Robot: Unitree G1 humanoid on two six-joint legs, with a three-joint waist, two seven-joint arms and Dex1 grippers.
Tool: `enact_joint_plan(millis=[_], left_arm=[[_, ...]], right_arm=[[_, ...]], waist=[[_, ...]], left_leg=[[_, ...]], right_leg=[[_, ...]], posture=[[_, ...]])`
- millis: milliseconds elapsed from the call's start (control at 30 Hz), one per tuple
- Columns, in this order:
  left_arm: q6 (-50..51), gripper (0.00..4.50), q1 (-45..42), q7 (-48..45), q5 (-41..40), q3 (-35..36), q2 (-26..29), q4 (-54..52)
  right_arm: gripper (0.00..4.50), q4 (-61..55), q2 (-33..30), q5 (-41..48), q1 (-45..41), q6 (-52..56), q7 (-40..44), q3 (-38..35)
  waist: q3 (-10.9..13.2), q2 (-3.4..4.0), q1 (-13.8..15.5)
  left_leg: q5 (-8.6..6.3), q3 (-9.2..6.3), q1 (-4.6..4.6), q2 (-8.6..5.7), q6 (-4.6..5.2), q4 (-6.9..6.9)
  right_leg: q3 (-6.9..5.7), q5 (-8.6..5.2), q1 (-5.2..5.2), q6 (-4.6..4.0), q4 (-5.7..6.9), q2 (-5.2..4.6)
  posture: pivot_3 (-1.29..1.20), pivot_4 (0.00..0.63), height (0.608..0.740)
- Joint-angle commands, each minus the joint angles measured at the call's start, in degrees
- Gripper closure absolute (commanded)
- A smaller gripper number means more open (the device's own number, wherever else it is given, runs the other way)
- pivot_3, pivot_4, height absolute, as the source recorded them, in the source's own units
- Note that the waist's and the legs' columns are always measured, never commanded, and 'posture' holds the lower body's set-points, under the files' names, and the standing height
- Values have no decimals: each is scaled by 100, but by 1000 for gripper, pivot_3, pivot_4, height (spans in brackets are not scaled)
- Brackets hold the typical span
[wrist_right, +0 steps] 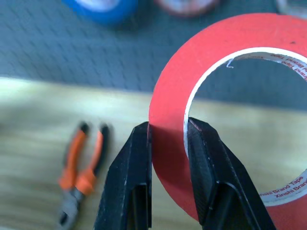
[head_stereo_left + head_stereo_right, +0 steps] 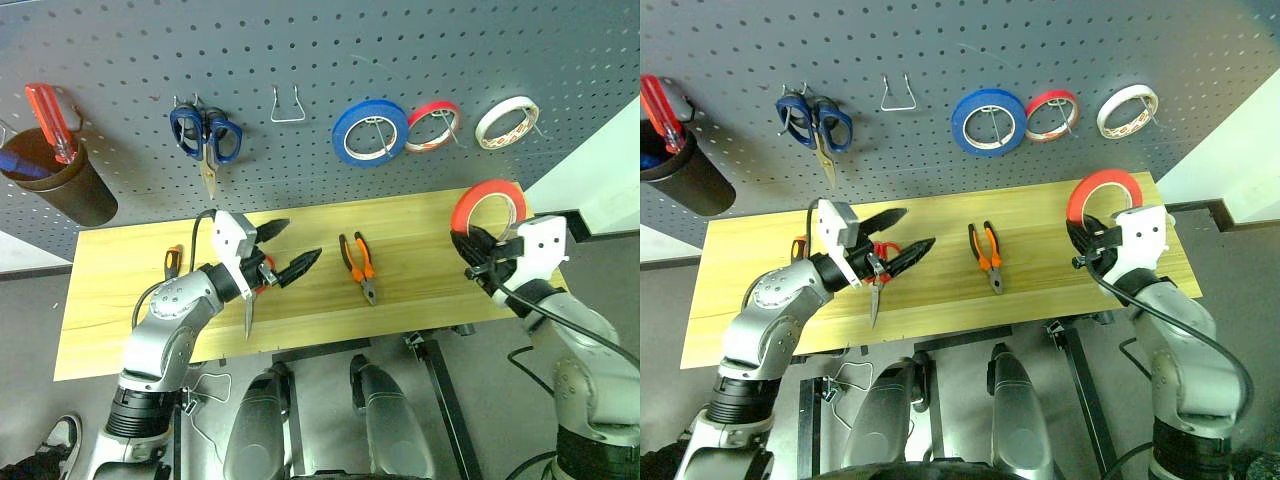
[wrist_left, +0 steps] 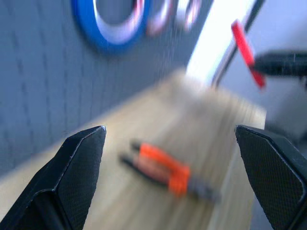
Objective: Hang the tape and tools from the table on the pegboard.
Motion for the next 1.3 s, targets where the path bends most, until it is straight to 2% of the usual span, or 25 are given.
enact_joint_plan(millis=[33,267,567,1067,1300], left_arm=[[-454,0,129,-127,-232,235,-63,-245],[-765,0,170,-221,-211,232,-22,-159],[-868,0,146,-172,-34,13,-53,-55],[-742,0,311,27,-69,-37,7,-358],[-704,0,385,81,-88,-53,60,-455]], right_arm=[[3816,-668,-171,598,-2,36,32,-403],[3816,-780,-501,1131,-577,175,-296,-588],[3816,163,-398,738,-1771,-315,-631,220],[3816,611,-201,655,-1769,-608,-630,658],[3816,1306,137,377,-2028,-1037,-639,1037]], waist=[[-15,-4,2],[-28,-5,3],[-97,-15,12],[-114,-13,14],[-115,-12,6]], left_leg=[[0,0,0,0,0,0],[0,0,6,-2,0,18],[1,-4,13,-2,0,21],[2,-7,14,-2,1,33],[-1,-11,13,0,5,85]], right_leg=[[0,0,0,0,0,0],[1,1,11,1,12,-2],[1,2,13,-1,26,1],[0,3,15,-2,38,-2],[-1,7,31,-2,54,0]], posture=[[36,250,716],[36,247,716],[47,242,716],[69,248,716],[79,251,716]])
